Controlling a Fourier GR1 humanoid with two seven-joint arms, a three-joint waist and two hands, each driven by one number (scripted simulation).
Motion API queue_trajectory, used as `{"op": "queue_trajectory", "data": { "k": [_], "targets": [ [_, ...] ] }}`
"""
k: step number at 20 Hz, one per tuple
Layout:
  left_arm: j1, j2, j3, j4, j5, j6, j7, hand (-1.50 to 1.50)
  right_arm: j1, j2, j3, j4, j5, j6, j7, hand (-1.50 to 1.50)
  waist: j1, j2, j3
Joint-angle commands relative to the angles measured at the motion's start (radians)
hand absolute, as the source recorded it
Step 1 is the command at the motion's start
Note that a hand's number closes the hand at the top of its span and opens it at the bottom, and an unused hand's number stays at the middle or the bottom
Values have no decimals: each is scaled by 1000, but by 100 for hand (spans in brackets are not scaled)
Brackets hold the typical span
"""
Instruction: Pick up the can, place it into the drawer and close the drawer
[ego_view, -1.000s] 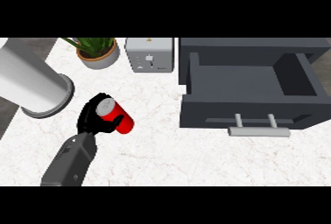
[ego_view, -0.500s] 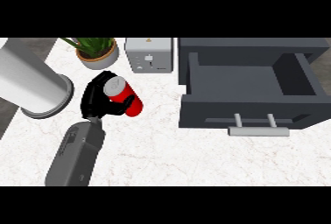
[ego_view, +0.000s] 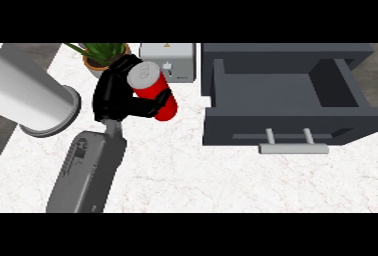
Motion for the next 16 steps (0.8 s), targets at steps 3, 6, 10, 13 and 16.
{"op": "queue_trajectory", "data": {
  "k": [3,6,10,13,16],
  "targets": [
    [-139,-3,-75,-35,-40,158,112,150,-26,-62,-47,21,-94,-13,42,-150,-10,4,0],
    [-172,-3,-108,24,-23,193,59,150,-11,-25,-33,-12,-57,1,35,-150,-16,5,-1],
    [-322,-3,-108,72,-22,249,159,150,-69,2,55,59,87,-30,-17,-150,-13,7,0],
    [-346,-3,-67,146,-18,217,110,150,-100,-125,-46,80,-88,-37,66,-150,-14,7,0],
    [-430,-3,-99,130,-40,283,198,150,-58,-47,-33,33,-47,-14,47,-150,-13,4,0]
  ]
}}
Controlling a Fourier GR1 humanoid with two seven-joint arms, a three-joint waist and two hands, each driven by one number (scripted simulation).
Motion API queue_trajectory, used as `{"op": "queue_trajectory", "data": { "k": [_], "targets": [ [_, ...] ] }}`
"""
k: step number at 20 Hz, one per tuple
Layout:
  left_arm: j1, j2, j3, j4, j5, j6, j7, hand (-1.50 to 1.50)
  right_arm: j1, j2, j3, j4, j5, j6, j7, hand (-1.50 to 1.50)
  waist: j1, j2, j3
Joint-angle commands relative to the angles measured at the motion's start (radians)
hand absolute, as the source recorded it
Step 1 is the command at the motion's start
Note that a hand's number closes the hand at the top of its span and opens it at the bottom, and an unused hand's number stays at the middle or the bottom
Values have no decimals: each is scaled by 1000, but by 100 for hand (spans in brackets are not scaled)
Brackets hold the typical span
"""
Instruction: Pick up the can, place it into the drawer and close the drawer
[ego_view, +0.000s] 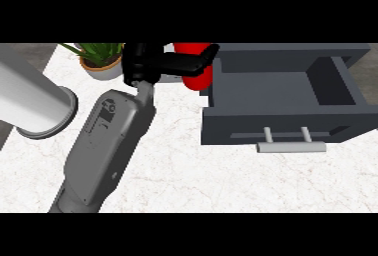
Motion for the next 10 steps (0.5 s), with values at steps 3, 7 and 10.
{"op": "queue_trajectory", "data": {
  "k": [3,7,10],
  "targets": [
    [-143,-1,-51,95,38,85,5,150,-60,2,9,5,45,-26,17,-150,1,1,0],
    [-218,-1,-96,182,90,143,-22,150,-43,25,19,-39,26,-32,35,-150,-5,1,0],
    [-331,-1,-88,315,146,165,-66,150,-48,32,19,40,77,31,-31,-150,-16,4,0]
  ]
}}
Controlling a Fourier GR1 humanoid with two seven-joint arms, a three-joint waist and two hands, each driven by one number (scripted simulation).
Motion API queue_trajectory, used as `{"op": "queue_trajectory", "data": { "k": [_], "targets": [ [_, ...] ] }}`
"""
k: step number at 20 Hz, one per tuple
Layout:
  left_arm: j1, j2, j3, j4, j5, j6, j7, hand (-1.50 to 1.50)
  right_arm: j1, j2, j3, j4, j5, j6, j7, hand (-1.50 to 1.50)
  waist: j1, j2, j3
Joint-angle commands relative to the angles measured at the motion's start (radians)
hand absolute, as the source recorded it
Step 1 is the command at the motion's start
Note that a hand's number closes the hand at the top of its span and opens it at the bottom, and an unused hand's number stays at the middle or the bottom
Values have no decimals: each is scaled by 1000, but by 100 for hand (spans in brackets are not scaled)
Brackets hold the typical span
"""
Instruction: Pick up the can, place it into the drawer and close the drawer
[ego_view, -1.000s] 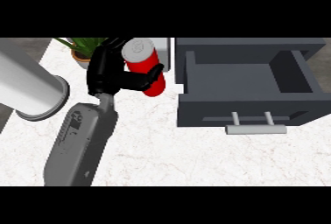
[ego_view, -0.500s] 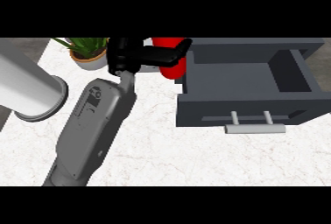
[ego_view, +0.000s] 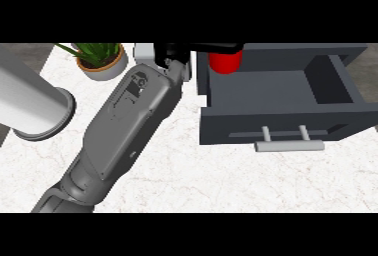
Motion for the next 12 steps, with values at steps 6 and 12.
{"op": "queue_trajectory", "data": {
  "k": [6,12],
  "targets": [
    [-153,0,-53,213,143,31,-106,150,-14,15,43,23,47,12,-50,-150,-13,3,1],
    [-268,0,-142,317,267,114,-101,150,1,15,31,-35,-3,10,17,-150,-39,5,1]
  ]
}}
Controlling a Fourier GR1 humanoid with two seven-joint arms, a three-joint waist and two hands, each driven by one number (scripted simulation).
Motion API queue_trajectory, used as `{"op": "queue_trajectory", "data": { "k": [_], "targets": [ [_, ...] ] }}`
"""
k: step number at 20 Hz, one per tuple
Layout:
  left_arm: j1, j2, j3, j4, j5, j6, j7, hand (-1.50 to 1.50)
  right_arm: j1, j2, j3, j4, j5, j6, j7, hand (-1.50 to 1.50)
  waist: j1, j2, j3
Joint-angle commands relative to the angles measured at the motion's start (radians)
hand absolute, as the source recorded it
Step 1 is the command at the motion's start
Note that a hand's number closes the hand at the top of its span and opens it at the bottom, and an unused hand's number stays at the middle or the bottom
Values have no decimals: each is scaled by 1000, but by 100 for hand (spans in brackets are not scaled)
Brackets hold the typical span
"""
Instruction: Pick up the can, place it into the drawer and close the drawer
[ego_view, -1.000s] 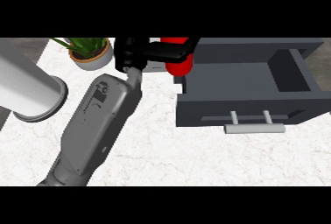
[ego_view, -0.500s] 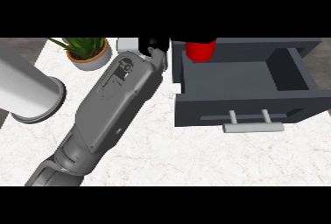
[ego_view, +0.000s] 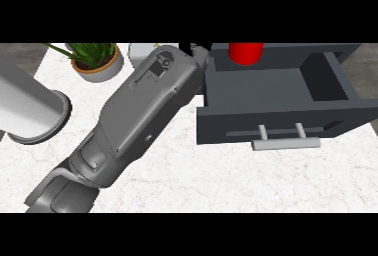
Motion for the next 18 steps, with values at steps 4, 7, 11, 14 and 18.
{"op": "queue_trajectory", "data": {
  "k": [4,7,11,14,18],
  "targets": [
    [-36,0,-60,125,117,-11,-102,150,3,4,8,22,13,31,-22,-150,-8,3,1],
    [-68,0,-120,174,148,26,-125,150,6,6,39,-12,17,-11,-19,-150,-24,6,1],
    [-85,0,-194,181,225,58,-113,150,-45,-58,-20,40,-35,-10,13,-150,-32,7,2],
    [-75,0,-215,214,261,54,-108,150,-20,-23,-2,-20,-14,-22,36,-150,-28,6,1],
    [-96,0,-276,242,288,84,-119,150,-48,-7,27,-25,-2,-33,40,-150,-37,9,1]
  ]
}}
